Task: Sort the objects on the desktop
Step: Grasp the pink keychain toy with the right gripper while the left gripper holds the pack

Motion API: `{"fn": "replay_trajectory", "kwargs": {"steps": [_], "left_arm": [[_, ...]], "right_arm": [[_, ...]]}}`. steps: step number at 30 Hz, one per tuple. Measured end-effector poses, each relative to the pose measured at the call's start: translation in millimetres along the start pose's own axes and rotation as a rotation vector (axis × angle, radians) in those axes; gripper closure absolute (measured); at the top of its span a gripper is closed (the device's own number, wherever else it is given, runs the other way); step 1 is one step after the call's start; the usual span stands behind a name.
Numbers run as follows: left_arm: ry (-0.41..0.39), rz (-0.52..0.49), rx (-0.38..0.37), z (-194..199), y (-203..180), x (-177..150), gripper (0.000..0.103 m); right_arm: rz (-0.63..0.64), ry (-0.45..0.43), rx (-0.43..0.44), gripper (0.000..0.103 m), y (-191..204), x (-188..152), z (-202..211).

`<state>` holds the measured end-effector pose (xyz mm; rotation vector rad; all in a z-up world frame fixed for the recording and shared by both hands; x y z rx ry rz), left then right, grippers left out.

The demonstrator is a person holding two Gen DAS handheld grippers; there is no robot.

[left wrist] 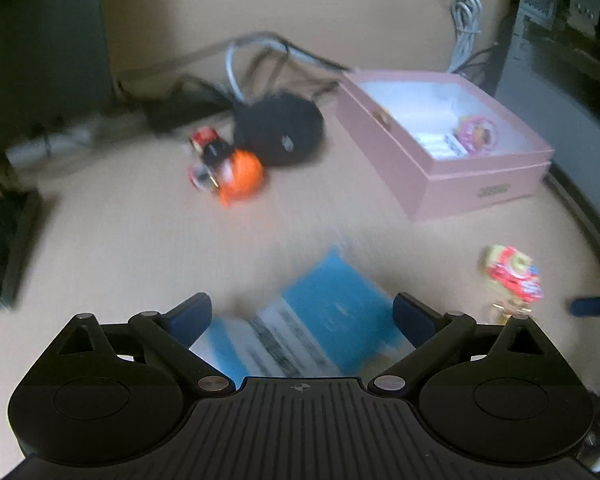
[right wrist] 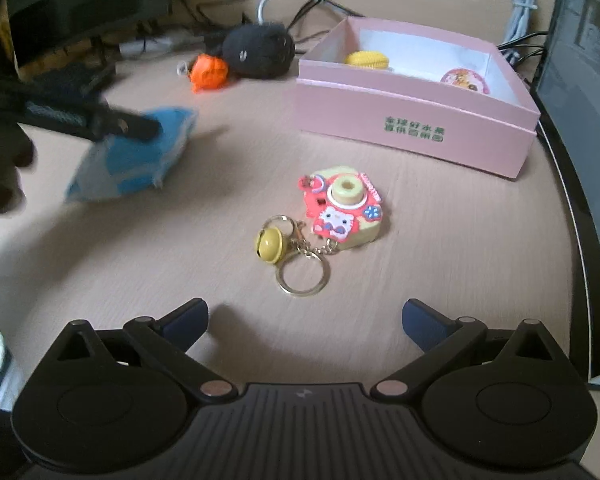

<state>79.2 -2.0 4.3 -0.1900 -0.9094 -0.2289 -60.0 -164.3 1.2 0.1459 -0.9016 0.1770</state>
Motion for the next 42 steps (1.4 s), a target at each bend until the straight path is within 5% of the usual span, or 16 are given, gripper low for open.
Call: {"fn": "replay_trajectory", "kwargs": {"steps": [4,8,12,16,26,33,40,42], "left_arm": [[0.026,0.069,-0.057,18.5,-6.1,-20.9,0.003],[0.046,0.147,-0.074,35.3,-9.0,-37.9,0.003],[0.018,0.095,-0.018,50.8,-12.7,-41.8,0.003],[-0.036,0.018,0.06,65.7,-7.6,-36.5,0.002],[-0.082,-0.179,0.039,37.5,-24.8,-16.2,0.001],[-0.022,-0.274,0.034,-7.1,-38.0,-18.5,0.002],[0.008,-0.163,0.054,-13.4,-33.0,-24.9,0.039],[0.001,-0.153,0.063,-10.3,-33.1,-25.2,0.043]], "right_arm": [[-0.012,-0.071,-0.032,0.023,-7.2,16.4,3.0],[-0.027,-0.076,-0.06,0.027,-11.5,32.3,-18.2],[-0.033,-0.06,-0.066,0.027,-10.0,39.1,-43.9],[-0.02,-0.027,-0.058,0.05,-6.6,39.2,-57.0],[0.03,-0.039,-0.057,0.051,3.4,31.3,-21.0],[0.013,-0.074,-0.086,0.052,-4.2,38.0,13.6],[0.02,-0.096,-0.107,0.052,-8.9,44.6,31.9],[0.027,-0.095,-0.107,0.052,-8.4,44.3,33.7]]}}
Point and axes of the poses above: each gripper's, at about its wrist camera, not at the fingertips, and z roughly against the way its jaws point, y to its left, x to its top, the point moved 5 cm from there along -z, roughly the way its jaws point, and after that the axes turned 13 degrees about -y, right-handed, at the moved point
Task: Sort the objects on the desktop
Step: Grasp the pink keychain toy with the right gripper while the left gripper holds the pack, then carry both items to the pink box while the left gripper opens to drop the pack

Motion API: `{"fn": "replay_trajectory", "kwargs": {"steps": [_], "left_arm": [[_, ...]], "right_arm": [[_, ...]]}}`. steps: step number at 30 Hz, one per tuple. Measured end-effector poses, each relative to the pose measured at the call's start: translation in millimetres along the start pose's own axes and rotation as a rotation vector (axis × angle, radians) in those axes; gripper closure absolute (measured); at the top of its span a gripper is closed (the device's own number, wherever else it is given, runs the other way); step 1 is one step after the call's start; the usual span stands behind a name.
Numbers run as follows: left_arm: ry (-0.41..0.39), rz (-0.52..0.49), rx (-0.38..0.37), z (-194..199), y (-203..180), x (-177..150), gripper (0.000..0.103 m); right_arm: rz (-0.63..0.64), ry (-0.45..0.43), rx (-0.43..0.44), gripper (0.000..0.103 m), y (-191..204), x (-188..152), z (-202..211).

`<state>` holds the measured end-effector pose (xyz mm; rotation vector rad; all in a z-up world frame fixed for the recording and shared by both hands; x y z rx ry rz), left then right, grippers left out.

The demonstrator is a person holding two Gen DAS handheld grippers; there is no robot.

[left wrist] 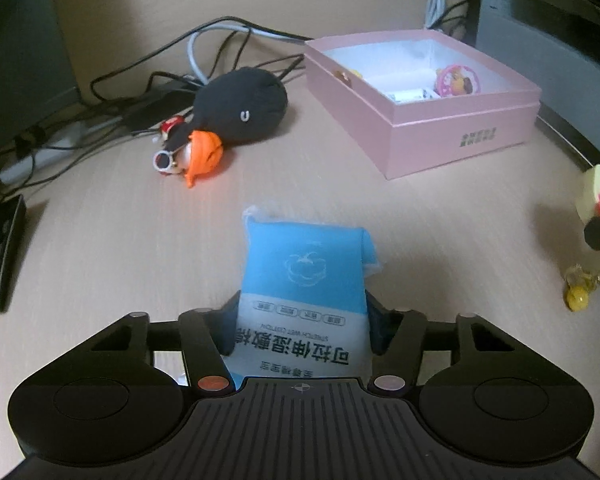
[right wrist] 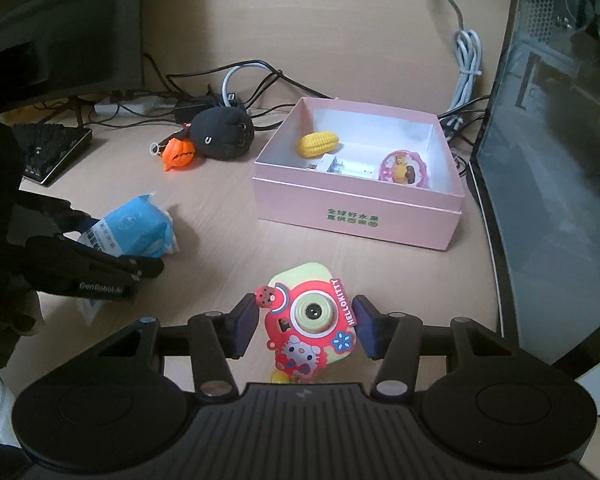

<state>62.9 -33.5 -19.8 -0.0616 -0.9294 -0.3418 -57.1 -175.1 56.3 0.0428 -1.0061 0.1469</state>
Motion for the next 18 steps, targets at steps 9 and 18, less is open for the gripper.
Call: {"fn": "replay_trajectory", "kwargs": {"steps": [9,18], "left_arm": [[0.054,0.116,0.061,31.9,7.8,-22.4,0.043],[0.066,0.153,0.064,44.3,8.9,-37.5,0.024]], "right_arm": [[0.021,0.012,0.044,0.052,8.9,-5.0,-7.4],[0.051,0.007,0.13,0.052,35.5,-0.9,-16.1]]}}
Point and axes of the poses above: each gripper's, at about its wrist camera, not at the fingertips, and z roughly against the way its jaws point, y to its left, x to its top, the point moved 5 cm from there along -z, roughly the way its jaws point, and after that the axes turned 13 degrees about -y, right-handed, at the moved point
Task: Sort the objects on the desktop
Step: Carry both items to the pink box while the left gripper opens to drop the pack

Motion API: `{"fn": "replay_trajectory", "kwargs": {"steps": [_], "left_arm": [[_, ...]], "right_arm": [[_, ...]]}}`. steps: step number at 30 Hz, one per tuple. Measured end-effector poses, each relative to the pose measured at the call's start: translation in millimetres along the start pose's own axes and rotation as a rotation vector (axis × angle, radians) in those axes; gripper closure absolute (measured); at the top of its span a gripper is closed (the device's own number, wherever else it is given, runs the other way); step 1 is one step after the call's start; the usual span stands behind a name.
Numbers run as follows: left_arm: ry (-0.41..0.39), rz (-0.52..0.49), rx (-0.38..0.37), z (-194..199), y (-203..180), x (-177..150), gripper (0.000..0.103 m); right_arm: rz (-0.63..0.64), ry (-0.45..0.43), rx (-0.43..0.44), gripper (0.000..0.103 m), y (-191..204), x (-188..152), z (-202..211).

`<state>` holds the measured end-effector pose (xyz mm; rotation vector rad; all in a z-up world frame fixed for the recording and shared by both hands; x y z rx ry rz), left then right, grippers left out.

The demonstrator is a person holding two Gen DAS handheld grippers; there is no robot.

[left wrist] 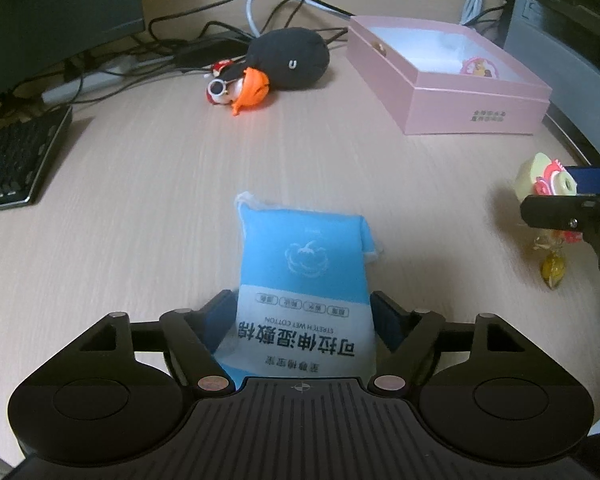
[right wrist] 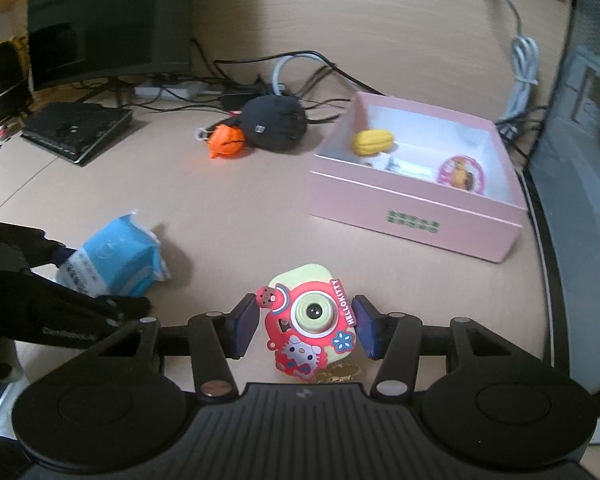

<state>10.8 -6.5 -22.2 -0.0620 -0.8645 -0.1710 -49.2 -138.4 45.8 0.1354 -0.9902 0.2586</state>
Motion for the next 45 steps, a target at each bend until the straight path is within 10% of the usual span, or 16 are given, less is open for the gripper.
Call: {"fn": "replay_trajectory", "kwargs": {"steps": [6,18,38,45], "left_arm": [[-0.018,-0.022,-0.01,-4.2,-7.9,6.4,0.042],[-0.061,0.003,-0.134,23.6,-21.6,26.0,0.045],[-0.302,-0.089,-0.319,-37.9,-86.1,197.7,0.044],[-0.356,-0.084,-0.283,-74.2,-109.8,256.1,0.018]], "right_arm": [[0.008,-0.003,0.007,0.052,0.9,1.2,4.4],[-0.076,-0.069,-0.073,0.053,-38.2,29.0,51.0],[-0.192,-0.214,-0.216,0.053,-76.5,59.3,110.8],[-0.228,-0.184,-0.209,0.053,-87.3,50.6,93.3]]}}
Point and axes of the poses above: each gripper's, at about its wrist camera, not at the fingertips, and z roughly against the way its jaws point, y to its left, x to its top, the point moved 5 cm from there along -z, roughly the way its jaws point, and after that the axes turned 13 degrees about -y, right-handed, at the moved point
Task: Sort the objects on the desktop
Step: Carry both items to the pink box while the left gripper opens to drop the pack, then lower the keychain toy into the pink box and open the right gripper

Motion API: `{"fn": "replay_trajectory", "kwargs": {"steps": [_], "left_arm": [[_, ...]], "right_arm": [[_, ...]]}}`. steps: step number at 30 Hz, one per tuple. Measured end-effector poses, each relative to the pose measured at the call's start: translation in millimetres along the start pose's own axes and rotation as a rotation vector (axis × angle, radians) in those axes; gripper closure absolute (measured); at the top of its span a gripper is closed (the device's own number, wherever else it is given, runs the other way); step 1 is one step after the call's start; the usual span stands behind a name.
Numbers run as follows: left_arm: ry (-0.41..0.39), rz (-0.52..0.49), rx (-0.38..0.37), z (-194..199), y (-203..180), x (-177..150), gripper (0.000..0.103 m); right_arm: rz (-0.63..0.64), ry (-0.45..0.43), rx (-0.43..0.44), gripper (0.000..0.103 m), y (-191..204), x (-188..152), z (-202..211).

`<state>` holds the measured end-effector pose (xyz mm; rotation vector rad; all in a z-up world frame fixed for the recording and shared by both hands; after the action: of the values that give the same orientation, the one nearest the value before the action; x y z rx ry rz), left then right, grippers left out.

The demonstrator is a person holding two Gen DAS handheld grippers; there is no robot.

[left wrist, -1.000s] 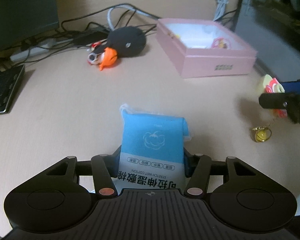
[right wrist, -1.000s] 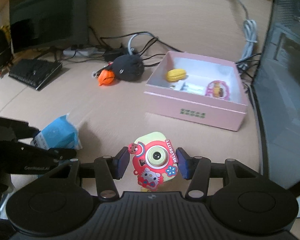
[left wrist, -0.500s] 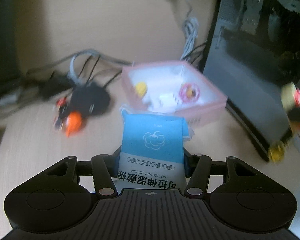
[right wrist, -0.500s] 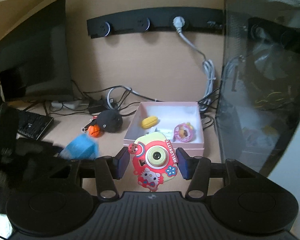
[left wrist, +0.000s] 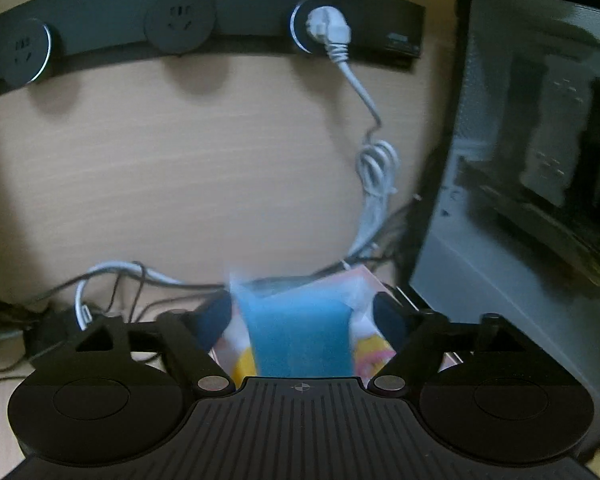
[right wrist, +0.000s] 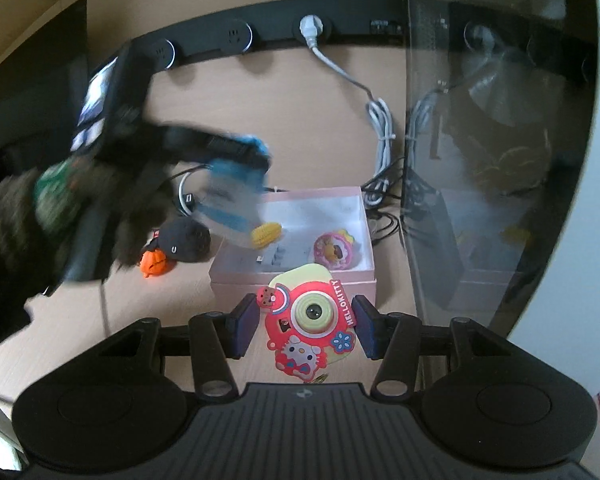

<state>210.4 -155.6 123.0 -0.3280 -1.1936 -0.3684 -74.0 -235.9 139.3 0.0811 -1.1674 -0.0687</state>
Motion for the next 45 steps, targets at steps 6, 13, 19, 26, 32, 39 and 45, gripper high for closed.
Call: {"fn": "replay_trajectory", "kwargs": {"steps": [6,13,19,26,32,39,45], "left_arm": [[0.079,-0.005,0.037,8.0,10.6,-28.9,0.008],[0.24,0.075,0.182,42.6,53.9,-97.5,0.007],[0.284,0.153,0.205,72.2,62.7,-124.2,0.006],[0.233,0.117,0.197,95.5,61.7,-119.6,0.004],[0.241,0.168,0.247,114.1,93.9,-132.6,0.003],[0.288,0.244,0.276,113.3,122.8,-152.2,0.003],[0.275,0.221,0.24,103.4,123.4,-144.7,0.003]], "right_arm": [[-0.028,0.034,0.018,0.053,-4.4,-4.6,-24.4],[-0.002,-0.007,0.049,0.053,3.5,17.5,-54.1],[-0.033,-0.108,0.044,0.053,22.6,69.0,-93.8],[-0.079,-0.238,-0.09,0.053,25.8,119.7,-156.2],[-0.135,-0.141,-0.162,0.048,8.2,100.4,-207.2],[-0.037,0.024,-0.152,0.049,28.1,34.9,-234.4],[-0.083,0.122,-0.125,0.05,32.9,0.2,-249.8]]}}
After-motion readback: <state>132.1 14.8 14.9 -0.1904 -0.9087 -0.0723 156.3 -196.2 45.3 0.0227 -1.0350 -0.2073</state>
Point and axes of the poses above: each gripper's, at about its wrist camera, not at the fingertips, and z roughly against the way its jaws point, y to its left, x to its top, the point moved 5 cm from there along -z, roughly the way its jaws point, and after that the axes turned 13 degrees about -y, right-handed, at the moved point
